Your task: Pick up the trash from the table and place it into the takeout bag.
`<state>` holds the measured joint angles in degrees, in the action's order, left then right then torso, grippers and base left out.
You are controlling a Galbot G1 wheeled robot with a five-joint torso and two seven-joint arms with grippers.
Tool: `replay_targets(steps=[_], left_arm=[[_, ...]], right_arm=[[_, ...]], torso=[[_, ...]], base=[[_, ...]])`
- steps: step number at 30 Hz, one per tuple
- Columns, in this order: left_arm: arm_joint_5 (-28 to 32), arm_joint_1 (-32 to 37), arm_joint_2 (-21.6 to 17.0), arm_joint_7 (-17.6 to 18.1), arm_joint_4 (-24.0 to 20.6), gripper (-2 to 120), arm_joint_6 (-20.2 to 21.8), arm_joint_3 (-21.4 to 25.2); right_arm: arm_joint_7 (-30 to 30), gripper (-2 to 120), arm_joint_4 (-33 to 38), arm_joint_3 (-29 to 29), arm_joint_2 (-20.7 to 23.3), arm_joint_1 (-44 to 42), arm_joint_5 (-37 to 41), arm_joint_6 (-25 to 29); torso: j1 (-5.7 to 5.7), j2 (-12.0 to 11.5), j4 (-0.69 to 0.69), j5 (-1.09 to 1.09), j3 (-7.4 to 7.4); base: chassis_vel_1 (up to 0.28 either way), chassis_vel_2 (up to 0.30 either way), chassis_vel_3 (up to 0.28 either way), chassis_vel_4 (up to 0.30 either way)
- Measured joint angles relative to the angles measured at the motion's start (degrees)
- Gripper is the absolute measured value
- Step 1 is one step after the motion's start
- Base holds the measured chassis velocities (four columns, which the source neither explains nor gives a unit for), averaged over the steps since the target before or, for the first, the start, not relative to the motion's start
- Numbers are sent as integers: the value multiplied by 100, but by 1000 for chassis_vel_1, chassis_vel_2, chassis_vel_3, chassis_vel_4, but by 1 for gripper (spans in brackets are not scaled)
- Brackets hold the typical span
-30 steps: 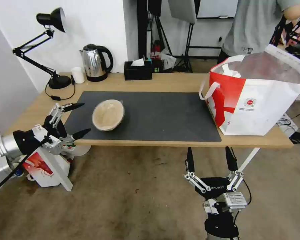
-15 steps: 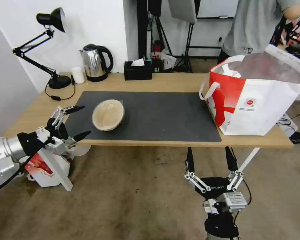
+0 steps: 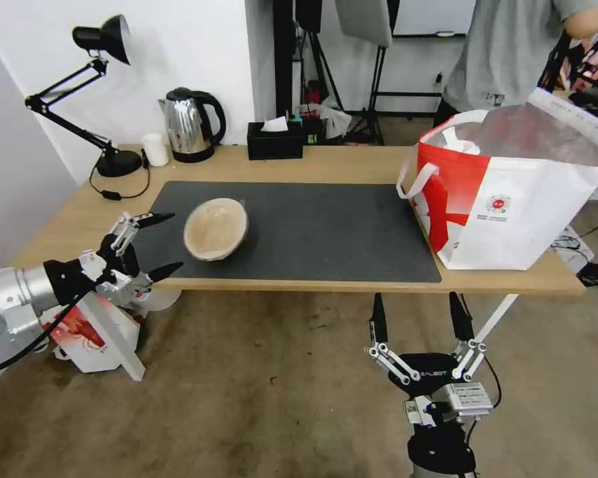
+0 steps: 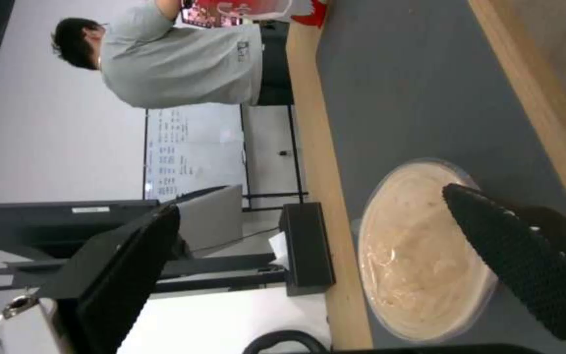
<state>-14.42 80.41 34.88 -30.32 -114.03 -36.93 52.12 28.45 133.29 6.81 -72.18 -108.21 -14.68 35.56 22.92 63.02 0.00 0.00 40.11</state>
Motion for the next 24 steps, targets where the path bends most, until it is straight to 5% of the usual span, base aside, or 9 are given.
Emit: replay_targets(steps=[24], left_arm=[[-344, -697, 34, -2, 306, 100, 21, -824]], right_arm=[[0, 100, 0, 0, 0, 0, 0, 0]], torso=[[0, 0, 0, 0, 0]], base=[[0, 0, 0, 0]])
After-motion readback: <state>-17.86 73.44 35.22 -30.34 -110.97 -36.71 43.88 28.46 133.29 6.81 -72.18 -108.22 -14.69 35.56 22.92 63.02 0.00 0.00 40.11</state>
